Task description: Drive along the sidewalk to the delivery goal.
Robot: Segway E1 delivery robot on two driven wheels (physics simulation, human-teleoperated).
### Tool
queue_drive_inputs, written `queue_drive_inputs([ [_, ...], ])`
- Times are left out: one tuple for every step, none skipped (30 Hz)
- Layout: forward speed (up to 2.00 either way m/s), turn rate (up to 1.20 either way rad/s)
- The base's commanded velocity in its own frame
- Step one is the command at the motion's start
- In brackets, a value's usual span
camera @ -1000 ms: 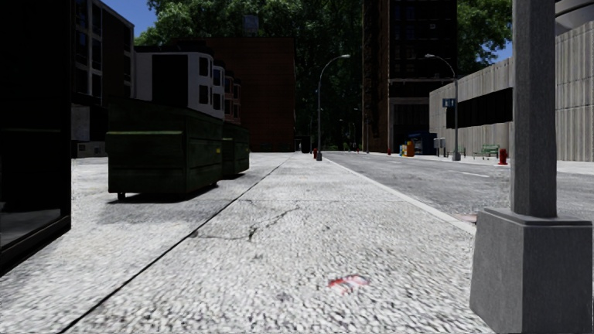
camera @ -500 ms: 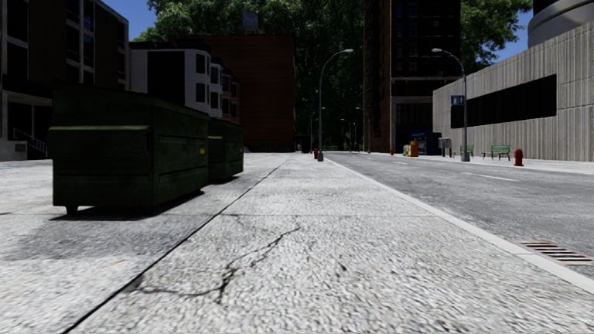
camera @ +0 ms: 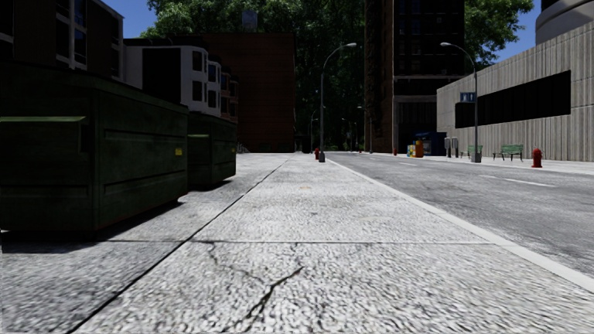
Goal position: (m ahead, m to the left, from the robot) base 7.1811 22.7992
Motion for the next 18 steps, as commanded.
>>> queue_drive_inputs([
  [2.00, 0.00],
  [2.00, 0.00],
  [2.00, 0.00],
  [2.00, 0.00],
  [2.00, 0.00],
  [2.00, 0.00],
  [2.00, 0.00],
  [2.00, 0.00],
  [2.00, 0.00],
  [2.00, 0.00],
  [2.00, 0.00],
  [2.00, 0.00],
  [2.00, 0.00],
  [2.00, -0.06],
  [2.00, -0.34],
  [2.00, -0.56],
  [2.00, -0.76],
  [2.00, -0.76],
])
